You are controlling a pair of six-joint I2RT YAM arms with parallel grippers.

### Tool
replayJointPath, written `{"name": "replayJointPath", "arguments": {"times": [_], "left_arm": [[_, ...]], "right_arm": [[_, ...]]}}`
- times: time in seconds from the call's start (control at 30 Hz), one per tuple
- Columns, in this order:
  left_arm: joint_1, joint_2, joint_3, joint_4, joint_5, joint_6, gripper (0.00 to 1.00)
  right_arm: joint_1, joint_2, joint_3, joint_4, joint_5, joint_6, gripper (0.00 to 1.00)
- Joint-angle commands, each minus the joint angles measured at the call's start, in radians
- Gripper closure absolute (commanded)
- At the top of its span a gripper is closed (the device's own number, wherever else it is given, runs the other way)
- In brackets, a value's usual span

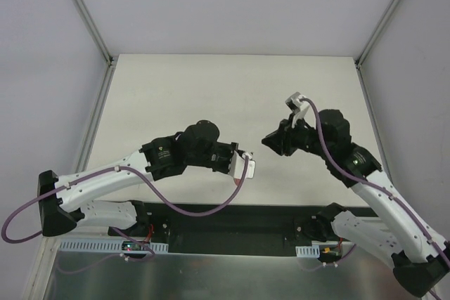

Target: Remove the keys from the keyring

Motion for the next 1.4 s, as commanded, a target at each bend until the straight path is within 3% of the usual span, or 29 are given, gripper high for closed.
{"name": "replayJointPath", "arguments": {"times": [0.0, 0.1, 0.3, 0.57, 0.97, 1.23, 1.37], "left_arm": [[0.041, -0.061, -0.024, 0.144, 0.079, -0.094, 1.00], [0.082, -0.092, -0.048, 0.187, 0.154, -0.133, 1.00], [0.162, -0.150, -0.099, 0.273, 0.291, -0.194, 1.00], [0.199, -0.184, -0.113, 0.319, 0.401, -0.266, 1.00], [0.234, -0.207, -0.141, 0.468, 0.491, -0.396, 1.00], [0.268, -0.213, -0.180, 0.587, 0.558, -0.482, 1.00], [0.277, -0.213, -0.188, 0.606, 0.557, -0.499, 1.00]], "right_arm": [[0.000, -0.178, -0.121, 0.230, 0.150, -0.143, 0.71], [0.001, -0.250, -0.213, 0.324, 0.072, -0.216, 0.70], [0.001, -0.269, -0.288, 0.374, -0.250, -0.330, 0.61], [0.030, -0.208, -0.253, 0.439, -0.391, -0.379, 0.62], [0.196, -0.186, -0.163, 0.405, -0.316, -0.462, 0.70], [0.228, -0.166, -0.134, 0.350, -0.249, -0.504, 0.77], [0.235, -0.174, -0.117, 0.322, -0.270, -0.504, 0.67]]}}
